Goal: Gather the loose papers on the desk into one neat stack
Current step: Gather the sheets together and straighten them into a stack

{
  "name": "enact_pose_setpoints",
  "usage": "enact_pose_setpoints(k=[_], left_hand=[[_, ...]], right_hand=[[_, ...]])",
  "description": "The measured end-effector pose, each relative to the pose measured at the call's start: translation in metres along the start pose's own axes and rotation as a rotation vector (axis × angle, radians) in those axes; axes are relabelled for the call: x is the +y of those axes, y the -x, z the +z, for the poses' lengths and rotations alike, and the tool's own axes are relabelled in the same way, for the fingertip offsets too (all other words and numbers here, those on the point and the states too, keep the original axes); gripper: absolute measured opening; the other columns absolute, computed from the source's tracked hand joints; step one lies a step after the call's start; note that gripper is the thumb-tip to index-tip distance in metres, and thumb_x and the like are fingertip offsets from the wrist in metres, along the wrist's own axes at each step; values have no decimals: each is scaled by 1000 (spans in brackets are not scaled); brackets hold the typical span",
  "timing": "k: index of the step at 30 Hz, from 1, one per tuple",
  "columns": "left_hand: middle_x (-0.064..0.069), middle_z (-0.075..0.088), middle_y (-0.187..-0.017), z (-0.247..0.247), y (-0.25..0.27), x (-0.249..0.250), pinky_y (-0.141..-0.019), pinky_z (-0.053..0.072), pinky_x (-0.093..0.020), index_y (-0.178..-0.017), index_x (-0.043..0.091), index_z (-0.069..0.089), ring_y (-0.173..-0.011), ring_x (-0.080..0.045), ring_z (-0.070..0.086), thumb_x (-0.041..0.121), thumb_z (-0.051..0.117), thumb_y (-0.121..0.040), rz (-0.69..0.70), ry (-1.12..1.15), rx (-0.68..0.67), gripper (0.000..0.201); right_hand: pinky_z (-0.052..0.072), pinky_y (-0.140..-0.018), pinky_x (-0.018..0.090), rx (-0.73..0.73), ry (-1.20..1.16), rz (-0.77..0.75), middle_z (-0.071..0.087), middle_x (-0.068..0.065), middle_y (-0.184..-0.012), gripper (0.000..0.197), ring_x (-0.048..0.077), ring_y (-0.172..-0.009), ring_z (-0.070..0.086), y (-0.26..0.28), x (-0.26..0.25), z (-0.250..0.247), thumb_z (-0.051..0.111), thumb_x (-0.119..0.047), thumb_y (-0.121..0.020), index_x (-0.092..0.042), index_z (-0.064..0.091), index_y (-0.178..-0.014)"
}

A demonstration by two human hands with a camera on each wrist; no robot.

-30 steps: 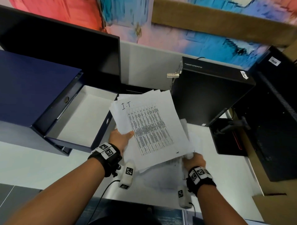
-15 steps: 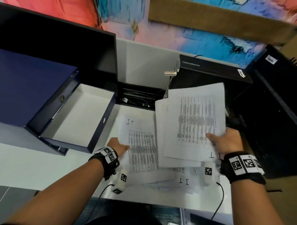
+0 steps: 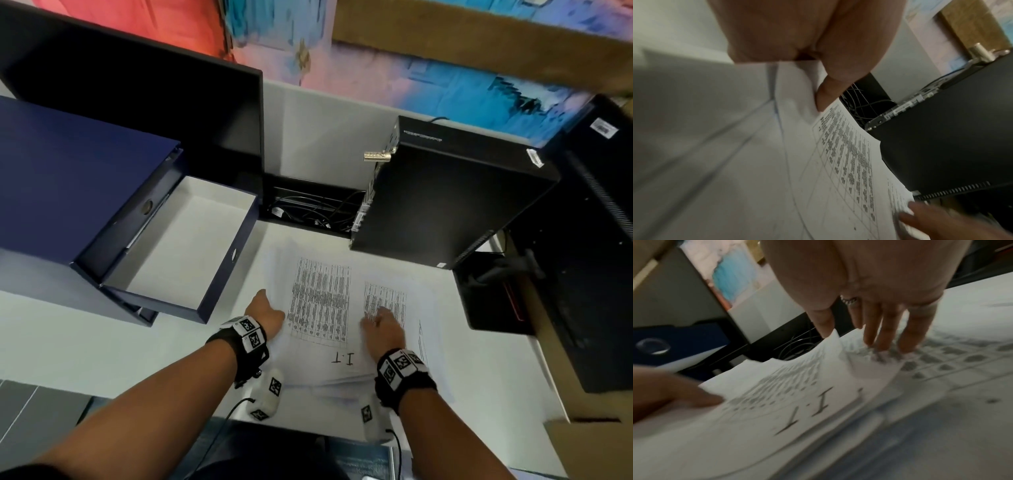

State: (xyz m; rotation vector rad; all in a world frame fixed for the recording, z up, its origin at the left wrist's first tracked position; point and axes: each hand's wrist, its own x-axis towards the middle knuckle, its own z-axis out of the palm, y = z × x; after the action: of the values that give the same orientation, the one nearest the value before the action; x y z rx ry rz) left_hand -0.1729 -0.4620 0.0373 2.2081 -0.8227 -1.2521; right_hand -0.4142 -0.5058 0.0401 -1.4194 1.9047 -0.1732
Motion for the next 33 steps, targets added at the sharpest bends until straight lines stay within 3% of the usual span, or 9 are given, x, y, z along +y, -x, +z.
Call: enact_pose_setpoints(k=[4,9,13,17,21,24,27,29,33], left_hand=[[-9,62,-119,-4,-4,-6,-91,52,-37,-125,9,50,-105,-28,62,13,61,-83,66,-63,27,44],[-4,63,-110,-1,-3,-7,-84,48,-30,-121,11,52,-96,-23,60,12,61,-86,98,-83,30,36],[-5,62,-109,0,-5,-8,-82,46,-28,-120,9,52,-94,-23,59,10,61,-86,119,-71,44,35],[-5,63,-112,0,-7,-11,-83,46,-27,-121,9,53,-94,-21,58,9,62,-85,120,-55,57,38],[-6,63,-114,-3,-5,-12,-84,44,-26,-122,10,53,-97,-22,59,8,63,-85,131,-46,68,38],[-7,64,-120,-7,-6,-13,-92,48,-31,-122,9,54,-108,-27,62,9,65,-85,137,-33,84,39],[-9,63,-125,-10,-8,-14,-98,50,-39,-126,9,54,-111,-29,63,13,69,-83,145,-46,97,47],[-9,63,-127,-11,-10,-15,-100,50,-42,-129,9,54,-114,-29,62,14,71,-82,144,-45,103,50],[-6,67,-119,-11,-9,-13,-98,50,-40,-122,11,59,-109,-28,64,11,69,-84,148,4,101,40]], right_hand=[[39,-103,48,145,262,338,35,13,-149,88,36,-131,38,-2,32,-29,65,-54,-83,-7,30,-149],[41,-103,52,135,242,285,38,15,-144,89,35,-132,38,0,40,-24,76,-47,-78,-6,33,-145],[45,-103,44,150,136,322,49,16,-139,87,35,-128,48,-7,43,-23,80,-41,-76,-6,36,-142],[46,-92,28,167,-78,296,59,13,-132,63,31,-120,58,-11,43,-28,80,-20,-80,-4,51,-134],[49,-78,24,185,-136,214,71,15,-107,40,31,-97,68,-9,40,-47,77,-21,-82,-1,67,-116],[44,-71,24,338,-88,58,69,14,-81,14,31,-81,65,-1,25,-90,73,-15,-82,-5,74,-92],[42,-72,24,504,-93,-83,65,8,-68,13,27,-72,60,12,7,-145,76,-18,-79,-8,77,-88],[49,-71,26,539,-177,-107,68,4,-69,16,25,-68,65,21,2,-173,78,-22,-79,-10,77,-90],[52,-70,24,424,-479,-114,72,4,-83,10,16,-68,67,30,-2,-181,76,-12,-84,-9,75,-93]])
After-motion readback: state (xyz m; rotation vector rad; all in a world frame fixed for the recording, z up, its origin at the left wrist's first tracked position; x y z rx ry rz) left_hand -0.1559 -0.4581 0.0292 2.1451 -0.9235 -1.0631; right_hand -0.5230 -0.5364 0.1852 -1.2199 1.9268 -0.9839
